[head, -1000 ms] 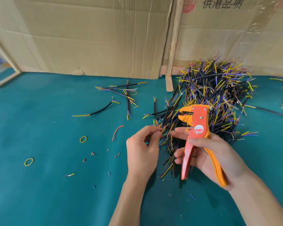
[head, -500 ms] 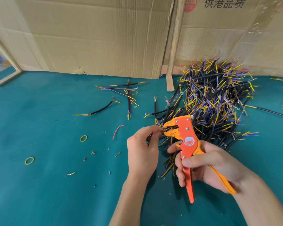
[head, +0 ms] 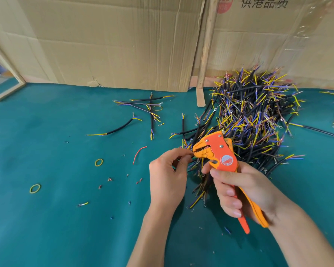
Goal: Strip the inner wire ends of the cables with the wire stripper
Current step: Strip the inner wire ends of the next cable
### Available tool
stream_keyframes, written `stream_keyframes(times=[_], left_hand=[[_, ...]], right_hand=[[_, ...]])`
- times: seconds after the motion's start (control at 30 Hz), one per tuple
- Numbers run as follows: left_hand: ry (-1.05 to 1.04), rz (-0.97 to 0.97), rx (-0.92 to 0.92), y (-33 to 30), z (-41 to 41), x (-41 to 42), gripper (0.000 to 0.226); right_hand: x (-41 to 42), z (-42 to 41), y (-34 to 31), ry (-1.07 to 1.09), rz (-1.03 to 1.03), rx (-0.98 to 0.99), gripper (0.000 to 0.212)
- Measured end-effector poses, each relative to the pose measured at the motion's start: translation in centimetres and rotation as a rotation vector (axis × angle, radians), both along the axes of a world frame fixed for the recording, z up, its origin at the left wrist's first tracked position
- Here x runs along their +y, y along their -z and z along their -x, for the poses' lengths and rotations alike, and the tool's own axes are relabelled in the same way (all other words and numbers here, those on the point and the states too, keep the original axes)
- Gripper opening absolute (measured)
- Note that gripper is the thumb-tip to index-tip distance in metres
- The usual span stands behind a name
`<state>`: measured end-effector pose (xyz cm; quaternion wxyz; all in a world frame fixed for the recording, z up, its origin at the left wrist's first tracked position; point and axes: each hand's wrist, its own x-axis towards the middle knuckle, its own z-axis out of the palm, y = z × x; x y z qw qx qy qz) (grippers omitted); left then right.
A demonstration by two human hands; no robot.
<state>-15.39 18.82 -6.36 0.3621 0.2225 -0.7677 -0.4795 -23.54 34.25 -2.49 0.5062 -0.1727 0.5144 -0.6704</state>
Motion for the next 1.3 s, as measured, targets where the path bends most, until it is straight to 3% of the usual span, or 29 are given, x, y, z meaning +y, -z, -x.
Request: stream_keyframes(times=[0.07,0.37,0.97,1.3], left_hand=[[0.024,-0.022,0.009,0.0,0.0,0.1,0.024],[-0.046,-0.078,0.052,0.0,-0.1,0.2,0.028],[-0.050,0.002,0.011,0.0,0.0,0.3,0.024],[-0.012,-0.040,0.043,0.0,0.0,0.2,0.029]], right_hand=[[-0.2,-0.1,0.1,0.037,0.036,-0.007,0.023],[0.5,0.6,0.4,-0.032,0.075,-0.037,0.051],[0.6,0.1,0.1,-0.124,0.019,-0.010,0.027],[-0.5,-0.8,0.0,-0.009,0.045,-0.032,0.021]])
